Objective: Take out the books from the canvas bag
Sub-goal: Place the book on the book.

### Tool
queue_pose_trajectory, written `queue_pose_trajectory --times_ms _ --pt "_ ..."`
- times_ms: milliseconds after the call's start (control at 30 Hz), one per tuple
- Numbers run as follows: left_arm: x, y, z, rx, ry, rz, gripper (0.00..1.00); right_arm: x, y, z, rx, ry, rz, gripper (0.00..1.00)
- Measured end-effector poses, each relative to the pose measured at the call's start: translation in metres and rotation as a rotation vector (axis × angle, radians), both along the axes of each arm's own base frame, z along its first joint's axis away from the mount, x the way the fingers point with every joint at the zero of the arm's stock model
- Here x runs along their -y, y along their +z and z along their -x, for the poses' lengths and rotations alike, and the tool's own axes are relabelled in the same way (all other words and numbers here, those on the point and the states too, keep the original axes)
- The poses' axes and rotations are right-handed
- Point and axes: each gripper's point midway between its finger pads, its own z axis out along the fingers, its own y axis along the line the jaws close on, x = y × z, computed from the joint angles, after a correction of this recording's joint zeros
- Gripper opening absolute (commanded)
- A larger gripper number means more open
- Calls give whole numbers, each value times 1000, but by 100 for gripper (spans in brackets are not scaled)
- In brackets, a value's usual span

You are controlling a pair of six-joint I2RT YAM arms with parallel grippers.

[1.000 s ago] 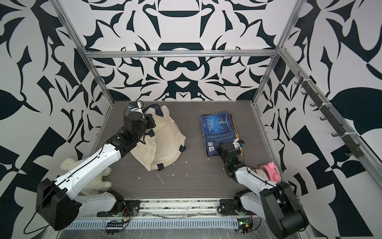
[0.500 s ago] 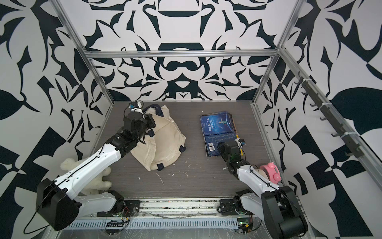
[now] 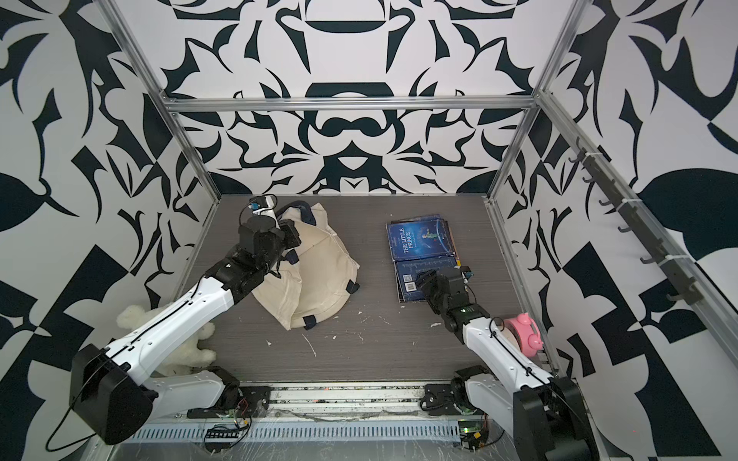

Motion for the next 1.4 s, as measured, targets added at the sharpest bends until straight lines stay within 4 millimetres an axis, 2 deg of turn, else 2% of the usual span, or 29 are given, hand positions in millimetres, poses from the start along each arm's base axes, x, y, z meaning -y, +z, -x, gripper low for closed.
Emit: queue_pose_trajectory --times_ms 400,533,733,833,1000,1100,1233,1300,1400 --pt "3 -1 1 -2 -21 -1 0 -14 -1 -11 -100 87 0 77" --pt "4 0 1 -3 -25 0 0 -16 -1 -3 -123 104 -10 78" --pt "5 -1 1 -4 -32 0 0 -9 8 23 -106 94 -18 80" --pt "5 -1 1 -3 -35 -2 0 -8 17 28 -83 92 -21 81" --pt "6 -1 1 -4 -36 -1 0 -7 18 35 -97 94 -19 81" --pt "6 -1 1 -4 -36 -1 0 -9 25 35 -63 105 -34 82" --pt "6 -1 1 -4 -35 -1 0 -17 36 36 16 137 -56 83" --pt "5 -1 1 -4 -34 -1 0 -27 39 40 42 179 -54 83" --pt "4 0 1 -6 -25 2 0 -54 46 47 86 285 -34 84"
